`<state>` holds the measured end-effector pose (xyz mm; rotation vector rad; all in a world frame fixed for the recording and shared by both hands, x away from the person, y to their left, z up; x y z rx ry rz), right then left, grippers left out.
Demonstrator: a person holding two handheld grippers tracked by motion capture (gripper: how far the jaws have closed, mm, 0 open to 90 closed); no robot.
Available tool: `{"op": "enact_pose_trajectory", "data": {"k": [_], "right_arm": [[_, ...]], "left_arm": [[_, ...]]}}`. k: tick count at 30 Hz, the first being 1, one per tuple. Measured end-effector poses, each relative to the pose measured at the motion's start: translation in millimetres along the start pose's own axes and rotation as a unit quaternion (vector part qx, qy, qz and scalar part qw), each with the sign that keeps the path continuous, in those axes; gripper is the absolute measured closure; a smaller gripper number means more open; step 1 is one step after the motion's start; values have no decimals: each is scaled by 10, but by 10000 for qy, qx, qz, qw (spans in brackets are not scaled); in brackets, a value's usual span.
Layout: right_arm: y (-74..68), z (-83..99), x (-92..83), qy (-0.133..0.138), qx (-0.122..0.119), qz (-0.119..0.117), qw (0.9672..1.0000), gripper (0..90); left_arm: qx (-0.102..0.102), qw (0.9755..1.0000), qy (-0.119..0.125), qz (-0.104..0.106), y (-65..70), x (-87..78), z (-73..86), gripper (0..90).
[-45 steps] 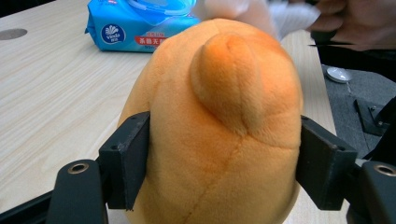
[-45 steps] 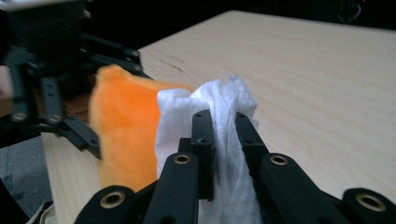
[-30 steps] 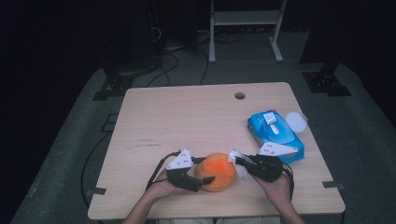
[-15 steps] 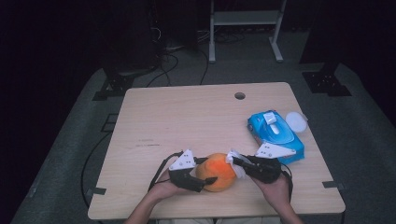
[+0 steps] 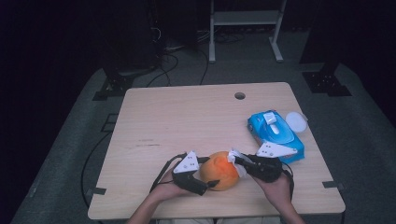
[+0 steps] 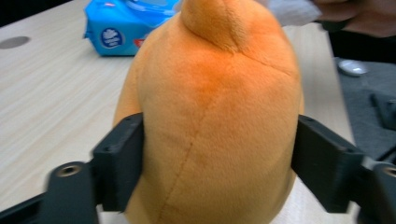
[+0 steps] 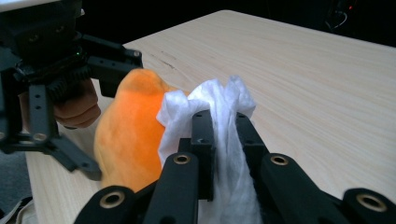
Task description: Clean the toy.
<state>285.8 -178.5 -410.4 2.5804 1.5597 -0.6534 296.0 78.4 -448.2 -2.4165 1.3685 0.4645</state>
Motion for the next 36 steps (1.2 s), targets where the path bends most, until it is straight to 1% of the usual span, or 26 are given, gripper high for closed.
{"op": "enact_pose_trajectory", "data": {"k": [1,2,3,4,5,6,8,9,10,12,13,14,16,18,19,21,22,23,25,27,28,29,30,32,34,36], "right_arm": [[-31,-25,2,23,-32,-7,10000,808],[-70,-51,3,120,-58,-98,9999,807],[-125,-82,4,185,-94,-191,9996,807],[-187,-118,12,184,-204,-237,9993,807],[-242,-154,24,184,-367,-265,9988,807],[-283,-182,35,184,-475,-266,9983,808],[-300,-200,38,112,-534,-169,9984,808],[-259,-189,30,129,-489,-166,9986,808],[-208,-165,15,132,-371,-129,9991,808],[-94,-108,-10,53,-246,52,9997,808],[-54,-85,-28,88,-113,59,9999,808],[-49,-78,-46,146,-44,39,9999,808],[-138,-120,-52,139,-264,83,9995,808],[-255,-188,-31,177,-480,-59,9987,808],[-315,-217,-6,137,-623,-88,9979,808],[-399,-238,60,-46,-907,-10,9959,808],[-411,-228,84,-120,-943,38,9955,809],[-396,-215,92,-164,-908,70,9957,809],[-324,-208,60,-114,-802,114,9966,809],[-242,-206,6,-72,-728,250,9970,809],[-199,-193,-18,-64,-642,325,9974,809],[-159,-170,-38,-29,-474,301,9984,809],[-133,-150,-49,11,-362,252,9990,809],[-163,-149,-36,49,-372,180,9991,808],[-242,-187,-1,80,-542,51,9985,808],[-297,-208,33,24,-639,18,9980,807]], "left_arm": [[9,10000,-8,-54,13,0,-12,270],[22,9999,6,-97,37,4,-23,295],[89,9998,-7,-155,62,10,-35,310],[156,9997,-22,-199,87,14,-46,321],[193,9995,-29,-228,112,20,-57,330],[207,9994,-29,-261,134,27,-66,338],[198,9994,-36,-293,142,30,-73,347],[179,9994,-32,-284,143,30,-70,349],[176,9994,-25,-285,145,32,-68,350],[184,9994,-2,-287,157,41,-73,350],[199,9993,-7,-301,163,44,-79,350],[216,9993,-13,-316,168,50,-85,351],[221,9992,-11,-324,171,61,-91,351],[168,9993,7,-321,169,72,-87,351],[162,9993,-1,-324,167,74,-90,352],[182,9992,-12,-343,176,74,-92,353],[187,9992,-24,-356,184,76,-88,354],[175,9992,-11,-365,191,79,-83,357],[167,9991,15,-377,197,85,-79,360],[169,9992,15,-358,189,88,-81,361],[147,9993,29,-354,187,90,-77,361],[156,9993,28,-346,184,91,-75,361],[171,9993,22,-345,187,94,-76,361],[173,9993,24,-338,195,101,-77,361],[204,9993,15,-318,196,98,-74,361],[192,9994,7,-280,189,88,-65,359]]}}
Point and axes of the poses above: each handheld gripper's, and its own axes: x roughly forward along the jaws, z roughly out of its underside, y roughly to its right, the point moved 1 cm from there along x, roughly forward along the jaws, and after that the axes turned 11 degrees about -z, right-handed, at the moved point
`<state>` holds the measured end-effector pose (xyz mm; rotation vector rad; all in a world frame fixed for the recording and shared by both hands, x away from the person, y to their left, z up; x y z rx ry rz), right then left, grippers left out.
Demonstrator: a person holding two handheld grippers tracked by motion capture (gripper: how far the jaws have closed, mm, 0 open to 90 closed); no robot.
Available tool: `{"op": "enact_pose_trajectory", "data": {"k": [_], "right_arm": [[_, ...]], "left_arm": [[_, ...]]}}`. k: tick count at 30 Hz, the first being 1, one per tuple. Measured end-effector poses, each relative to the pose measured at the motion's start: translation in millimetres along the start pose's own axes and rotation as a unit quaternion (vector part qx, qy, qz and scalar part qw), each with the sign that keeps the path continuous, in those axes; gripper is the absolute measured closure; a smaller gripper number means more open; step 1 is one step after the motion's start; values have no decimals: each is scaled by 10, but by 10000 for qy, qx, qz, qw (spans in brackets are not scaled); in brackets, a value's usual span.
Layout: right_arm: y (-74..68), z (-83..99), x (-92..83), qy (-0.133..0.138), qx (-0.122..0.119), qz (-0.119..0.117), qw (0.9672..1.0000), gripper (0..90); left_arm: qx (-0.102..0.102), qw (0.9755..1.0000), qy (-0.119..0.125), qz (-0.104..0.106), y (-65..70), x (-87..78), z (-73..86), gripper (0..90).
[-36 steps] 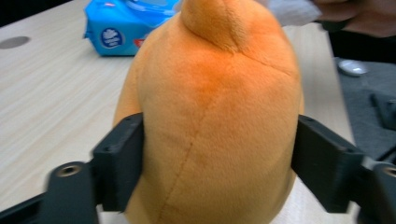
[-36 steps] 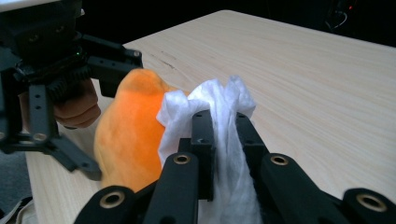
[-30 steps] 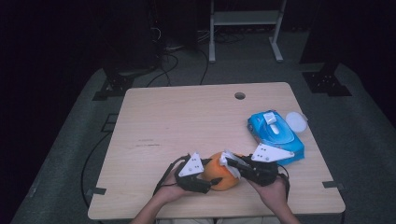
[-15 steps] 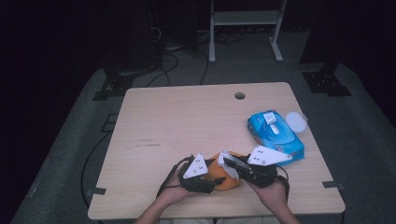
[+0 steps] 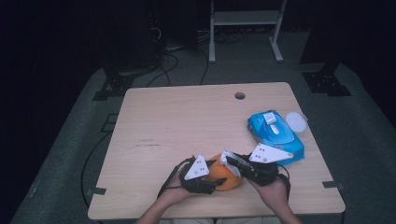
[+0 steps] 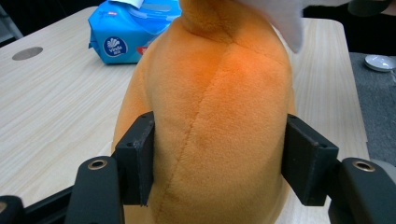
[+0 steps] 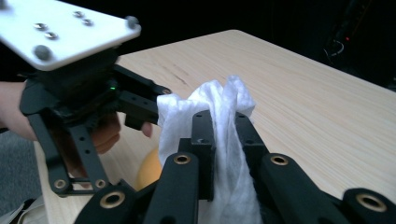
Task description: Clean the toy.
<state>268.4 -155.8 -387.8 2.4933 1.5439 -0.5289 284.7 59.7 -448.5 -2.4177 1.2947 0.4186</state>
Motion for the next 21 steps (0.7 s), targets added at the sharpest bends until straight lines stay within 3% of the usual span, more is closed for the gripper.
{"op": "enact_pose_trajectory", "data": {"k": [3,8,14,21], "right_arm": [[59,39,6,9,139,-7,9999,807],[248,186,-26,44,606,40,9981,807],[555,444,-63,-124,1187,231,9926,806],[622,491,-98,-307,1268,395,9907,807]], "left_arm": [[-46,10000,19,54,-26,-14,24,359],[-95,9999,38,128,-75,-25,58,360],[-174,9997,42,184,-116,-31,78,357],[-200,9996,30,180,-137,-51,89,356]]}}
Point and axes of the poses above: each handheld gripper's, and its own axes: x roughly forward along the jaws, z roughly out of its underside, y roughly to its right, the point moved 1 cm from there along x, roughly forward along the jaws, and after that the axes turned 11 degrees about -z, right-handed, at the moved point
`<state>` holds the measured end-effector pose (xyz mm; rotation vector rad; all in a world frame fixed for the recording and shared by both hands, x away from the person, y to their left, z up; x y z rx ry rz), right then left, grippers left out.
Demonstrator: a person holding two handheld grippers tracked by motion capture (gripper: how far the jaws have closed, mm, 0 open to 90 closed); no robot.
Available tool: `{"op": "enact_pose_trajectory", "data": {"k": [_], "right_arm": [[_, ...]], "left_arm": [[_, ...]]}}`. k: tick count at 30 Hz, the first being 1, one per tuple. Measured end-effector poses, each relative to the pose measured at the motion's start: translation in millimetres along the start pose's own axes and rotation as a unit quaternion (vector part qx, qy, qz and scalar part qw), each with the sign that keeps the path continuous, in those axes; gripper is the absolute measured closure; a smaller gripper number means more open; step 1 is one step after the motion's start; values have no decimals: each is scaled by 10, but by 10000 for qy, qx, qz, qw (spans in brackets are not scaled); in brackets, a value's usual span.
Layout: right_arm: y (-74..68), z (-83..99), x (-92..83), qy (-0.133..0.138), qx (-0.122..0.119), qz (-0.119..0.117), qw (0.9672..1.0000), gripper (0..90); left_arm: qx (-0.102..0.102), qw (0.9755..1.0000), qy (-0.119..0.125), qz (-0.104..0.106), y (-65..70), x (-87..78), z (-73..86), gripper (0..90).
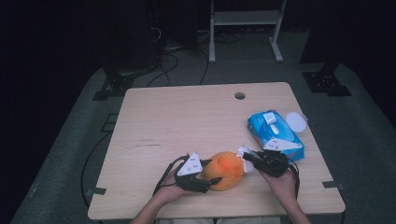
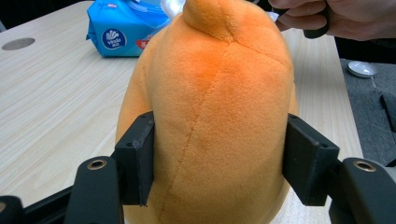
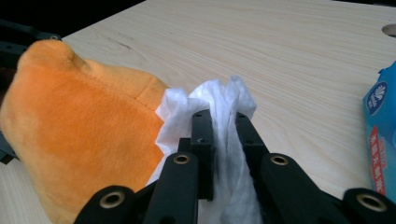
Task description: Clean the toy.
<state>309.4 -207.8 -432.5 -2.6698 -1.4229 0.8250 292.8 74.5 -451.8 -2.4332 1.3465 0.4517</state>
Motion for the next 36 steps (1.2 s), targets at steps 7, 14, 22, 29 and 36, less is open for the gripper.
{"op": "enact_pose_trajectory", "data": {"k": [7,14,22,29,36], "right_arm": [[-131,-88,-57,289,-124,-209,9993,806],[-279,-153,-66,509,-320,-508,9969,806],[-460,-241,-74,745,-475,-812,9928,805],[-393,-191,-27,528,-392,-641,9958,805],[-621,-288,-31,660,-828,-807,9911,805]], "left_arm": [[-264,9996,-22,-65,-5,-22,-60,384],[-488,9987,130,69,1,-145,-195,430],[-368,9993,-25,-2,-7,-145,-212,434],[-424,9991,-26,46,-8,-173,-242,438],[-249,9997,-71,-17,71,-125,-265,437]]}}
Point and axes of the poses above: each handheld gripper's, and its own axes: x roughly forward along the jaws, z roughly out of its underside, y roughly to its right, the point moved 1 cm from there along x, roughly forward along the jaws, and after that the axes turned 11 degrees about -z, right-handed, at the moved point
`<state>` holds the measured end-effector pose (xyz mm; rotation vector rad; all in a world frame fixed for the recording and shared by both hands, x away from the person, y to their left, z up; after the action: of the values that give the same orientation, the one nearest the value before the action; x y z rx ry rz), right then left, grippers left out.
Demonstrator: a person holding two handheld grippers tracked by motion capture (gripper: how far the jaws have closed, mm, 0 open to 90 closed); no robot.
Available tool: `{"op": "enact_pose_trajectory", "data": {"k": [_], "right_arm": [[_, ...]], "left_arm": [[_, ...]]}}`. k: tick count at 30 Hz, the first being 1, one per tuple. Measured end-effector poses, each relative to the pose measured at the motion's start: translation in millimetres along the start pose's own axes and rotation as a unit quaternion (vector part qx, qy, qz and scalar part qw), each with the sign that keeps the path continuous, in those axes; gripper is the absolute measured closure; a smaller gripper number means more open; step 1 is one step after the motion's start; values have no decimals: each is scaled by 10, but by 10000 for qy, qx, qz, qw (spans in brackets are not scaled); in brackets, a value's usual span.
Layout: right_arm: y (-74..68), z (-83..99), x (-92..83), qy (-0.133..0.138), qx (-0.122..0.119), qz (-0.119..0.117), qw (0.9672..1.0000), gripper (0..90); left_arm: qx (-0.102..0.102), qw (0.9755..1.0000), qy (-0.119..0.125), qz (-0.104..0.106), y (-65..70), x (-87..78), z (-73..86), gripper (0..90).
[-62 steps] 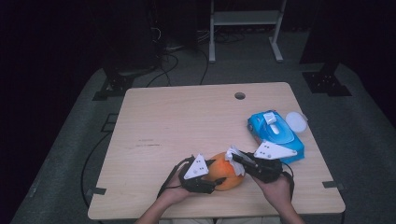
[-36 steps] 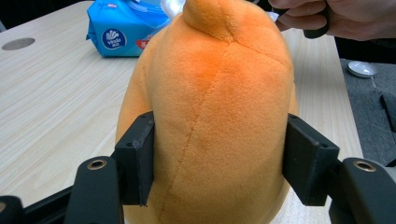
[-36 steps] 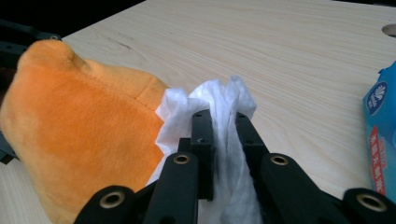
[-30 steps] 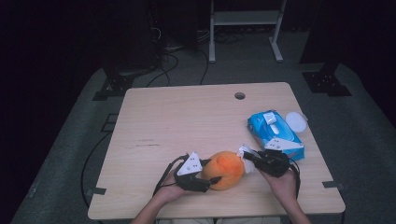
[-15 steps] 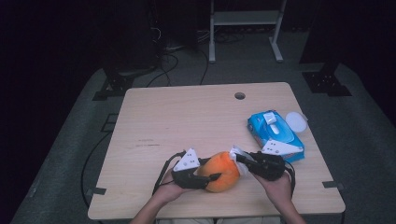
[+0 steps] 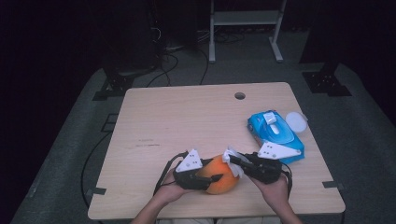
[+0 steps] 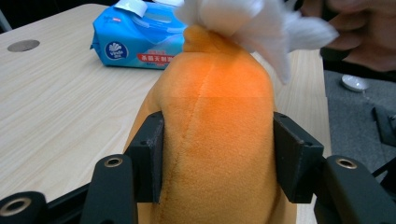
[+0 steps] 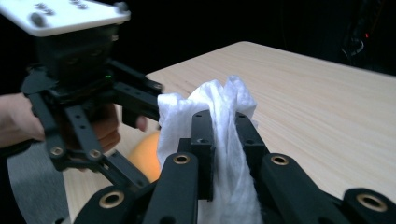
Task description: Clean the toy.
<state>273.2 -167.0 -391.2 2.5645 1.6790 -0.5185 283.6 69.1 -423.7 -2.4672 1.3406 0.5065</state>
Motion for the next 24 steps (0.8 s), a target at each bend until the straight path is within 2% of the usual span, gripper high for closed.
{"op": "enact_pose_trajectory", "data": {"k": [2,3,6,8,9,12,16,18,21,22,24], "right_arm": [[-6,21,39,-132,-99,98,9998,806],[17,46,41,-172,-3,101,9998,806],[91,105,27,-241,88,185,9995,806],[102,118,6,-264,104,216,9994,806],[109,122,-1,-269,94,225,9993,806],[160,141,-14,-299,133,276,9991,806],[283,198,-79,-293,311,450,9981,805],[334,218,-108,-323,381,494,9975,804],[345,220,-117,-335,428,525,9971,805],[336,215,-113,-335,399,512,9973,805],[289,188,-94,-339,360,461,9977,805]], "left_arm": [[16,10000,-21,-3,5,10,10,427],[14,10000,-24,11,5,17,22,404],[-119,9999,71,20,-29,67,50,234],[-351,9993,-87,26,-66,113,78,117],[-427,9990,-76,77,-72,123,98,112],[-324,9993,-85,158,-40,120,98,171],[-262,9983,50,526,-23,77,90,240],[-275,9987,47,430,-32,89,104,231],[-434,9986,-177,244,-66,138,120,109],[-511,9981,-217,271,-72,153,135,98],[-439,9985,-206,267,-54,158,152,144]]}}
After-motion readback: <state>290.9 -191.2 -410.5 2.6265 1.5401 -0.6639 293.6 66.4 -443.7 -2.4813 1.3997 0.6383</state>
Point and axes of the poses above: each handheld gripper's, and its own axes: x roughly forward along the jaws, z roughly out of its underside, y roughly to its right, the point moved 1 cm from there along x, roughly forward along the jaws, and after that the axes turned 11 degrees about -z, right-handed, at the moved point
